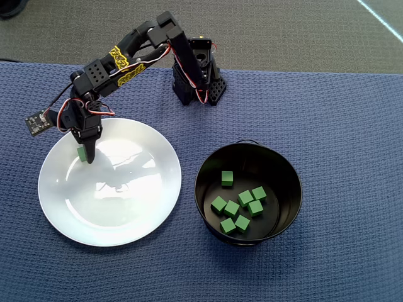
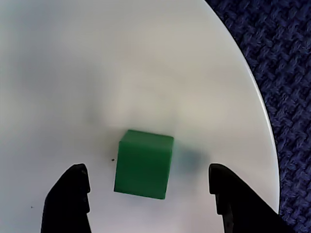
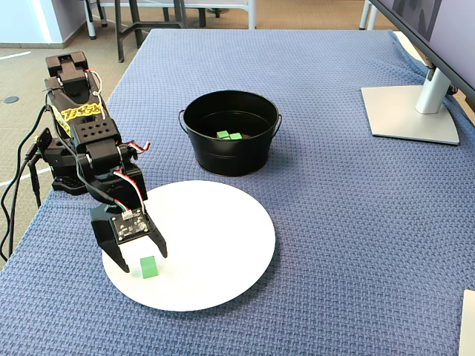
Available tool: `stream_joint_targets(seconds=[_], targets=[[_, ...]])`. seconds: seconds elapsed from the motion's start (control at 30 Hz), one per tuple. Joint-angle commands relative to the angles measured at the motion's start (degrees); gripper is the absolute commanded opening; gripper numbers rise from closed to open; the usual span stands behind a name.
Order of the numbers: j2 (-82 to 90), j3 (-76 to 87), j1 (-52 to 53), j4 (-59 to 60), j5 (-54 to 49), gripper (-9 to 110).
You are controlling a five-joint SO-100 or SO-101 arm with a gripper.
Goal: Pick up the green cubes from the white plate and place them in the black recipient
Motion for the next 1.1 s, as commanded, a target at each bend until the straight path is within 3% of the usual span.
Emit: stream_joint_targets(seconds=[0.0,0.33,0.5,0.77,1.07], targets=[[-0.18,-3.6,-0.09,-1.67,1.41,25],[-2.29,-4.48,-0.18,-2.81,3.43,22],[-2.29,-4.48,-0.53,-3.52,5.27,0],[-2.11,-5.19,-0.7,-3.78,8.7,0],[5.62,-27.51,-4.13,20.48,31.2,0]])
